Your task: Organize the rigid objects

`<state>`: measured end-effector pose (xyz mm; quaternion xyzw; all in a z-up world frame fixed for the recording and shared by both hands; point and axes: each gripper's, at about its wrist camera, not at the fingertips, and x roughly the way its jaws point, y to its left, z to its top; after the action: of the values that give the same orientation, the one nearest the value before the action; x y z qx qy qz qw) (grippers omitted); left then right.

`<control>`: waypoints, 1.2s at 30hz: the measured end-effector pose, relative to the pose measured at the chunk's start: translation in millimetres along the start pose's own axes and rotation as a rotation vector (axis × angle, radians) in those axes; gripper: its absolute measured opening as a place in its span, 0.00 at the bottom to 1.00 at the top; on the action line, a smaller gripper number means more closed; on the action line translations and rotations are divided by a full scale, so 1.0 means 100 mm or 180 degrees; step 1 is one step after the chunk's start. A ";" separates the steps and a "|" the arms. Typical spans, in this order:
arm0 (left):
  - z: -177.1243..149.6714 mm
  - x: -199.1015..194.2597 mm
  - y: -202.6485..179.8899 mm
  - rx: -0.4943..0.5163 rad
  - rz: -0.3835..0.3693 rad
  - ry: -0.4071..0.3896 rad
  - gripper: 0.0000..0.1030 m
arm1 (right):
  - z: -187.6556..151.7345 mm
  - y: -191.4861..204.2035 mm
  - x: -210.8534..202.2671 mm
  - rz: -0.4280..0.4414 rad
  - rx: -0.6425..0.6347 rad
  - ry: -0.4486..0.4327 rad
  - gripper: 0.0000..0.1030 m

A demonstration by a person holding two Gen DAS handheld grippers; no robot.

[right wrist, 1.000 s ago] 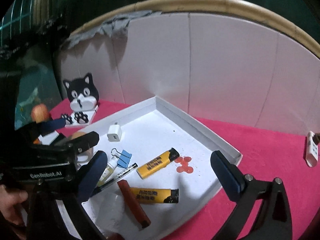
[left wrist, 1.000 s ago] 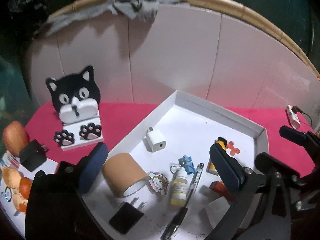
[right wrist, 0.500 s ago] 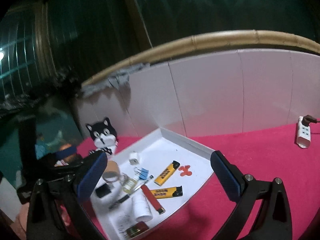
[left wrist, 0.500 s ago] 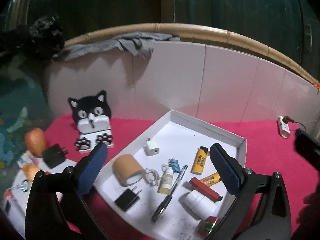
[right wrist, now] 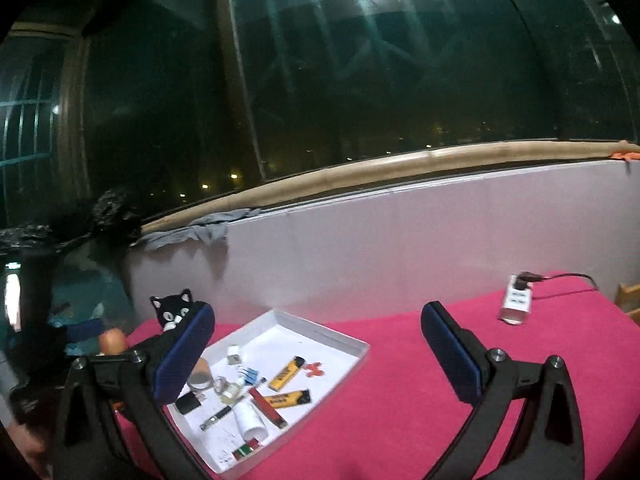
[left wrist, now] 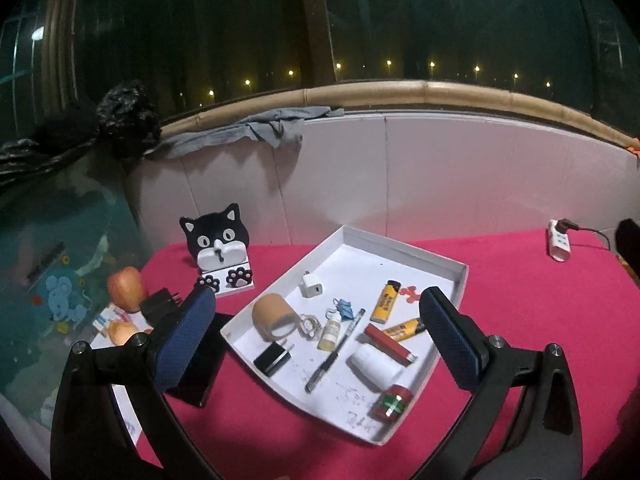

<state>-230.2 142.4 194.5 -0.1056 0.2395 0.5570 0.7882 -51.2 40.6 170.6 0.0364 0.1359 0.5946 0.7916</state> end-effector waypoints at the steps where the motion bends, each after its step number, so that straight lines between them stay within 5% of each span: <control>1: -0.01 -0.05 -0.01 -0.0007 -0.0021 0.0019 1.00 | 0.00 -0.02 -0.04 0.0005 0.0014 -0.0024 1.00; 5: -0.05 -0.18 -0.06 0.0027 -0.0096 0.0059 1.00 | -0.02 -0.09 -0.22 0.0100 0.0136 -0.0134 1.00; 11: -0.15 -0.39 -0.08 0.0019 0.0130 0.0034 1.00 | -0.05 -0.10 -0.49 -0.0016 0.0115 -0.0252 1.00; 20: -0.28 -0.63 0.00 -0.0160 -0.0173 0.0023 1.00 | -0.04 -0.15 -0.89 0.0061 0.0098 -0.0474 1.00; 36: -0.44 -0.99 0.05 -0.0180 -0.0229 -0.0148 1.00 | -0.30 -0.38 -1.23 -0.0085 0.0148 -0.0273 1.00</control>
<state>-272.0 43.6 206.2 -0.1235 0.2012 0.5371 0.8098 -55.2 -90.9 154.8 0.0783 0.1161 0.5786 0.8035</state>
